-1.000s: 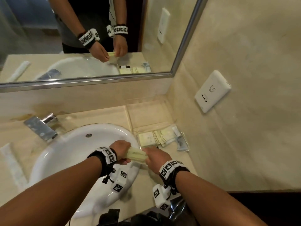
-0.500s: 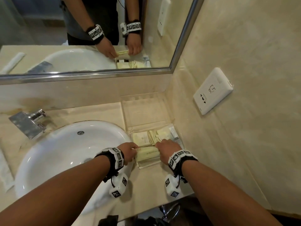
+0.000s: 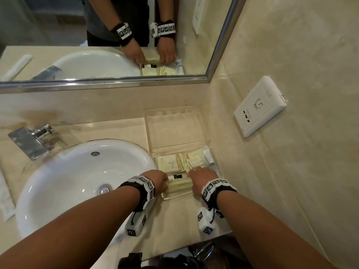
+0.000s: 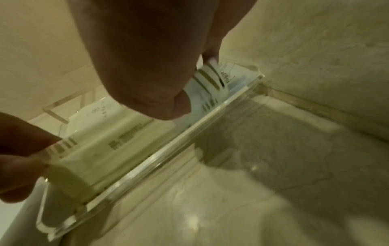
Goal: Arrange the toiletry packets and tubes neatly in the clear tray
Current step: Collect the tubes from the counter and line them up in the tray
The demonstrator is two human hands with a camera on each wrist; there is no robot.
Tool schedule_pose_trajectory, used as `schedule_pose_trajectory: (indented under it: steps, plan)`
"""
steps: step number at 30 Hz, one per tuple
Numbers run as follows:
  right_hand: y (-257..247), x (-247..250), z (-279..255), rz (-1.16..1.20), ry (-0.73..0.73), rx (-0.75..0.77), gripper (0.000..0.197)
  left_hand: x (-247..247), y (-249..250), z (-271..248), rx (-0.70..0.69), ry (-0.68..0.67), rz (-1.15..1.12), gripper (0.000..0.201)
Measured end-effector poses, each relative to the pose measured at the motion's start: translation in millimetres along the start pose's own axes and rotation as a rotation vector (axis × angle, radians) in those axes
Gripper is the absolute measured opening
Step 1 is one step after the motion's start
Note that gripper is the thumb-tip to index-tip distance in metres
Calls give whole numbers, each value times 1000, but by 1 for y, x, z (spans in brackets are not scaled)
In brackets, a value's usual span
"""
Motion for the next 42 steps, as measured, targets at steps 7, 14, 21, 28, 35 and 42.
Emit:
schedule_pose_trajectory:
  steps: [7, 14, 21, 28, 35, 42]
  plan:
    - [8, -6, 0, 187, 147, -25, 46, 0, -3, 4, 38, 90, -1, 27]
    - [15, -6, -4, 53, 247, -62, 39, -5, -2, 13, 53, 7, 28, 27]
    - [11, -17, -7, 119, 228, -8, 49, -7, -2, 12, 68, 17, 33, 26]
    - [3, -14, -12, 169, 260, 50, 47, 8, 3, 2, 3, 120, 10, 31]
    - [2, -15, -11, 98, 175, 16, 50, 7, 16, 3, -50, -9, 129, 22]
    - [9, -21, -19, 222, 399, 35, 32, -3, 16, 4, -67, 30, 135, 28]
Point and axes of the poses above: each hand's wrist, its own z-axis towards the middle knuckle, its own x-axis out of the back of the hand, y = z × x, the point moved 2 cm from there along z, towards the middle knuckle, and after that the axes turned 15 degrees about z, right-handed, at the moved point
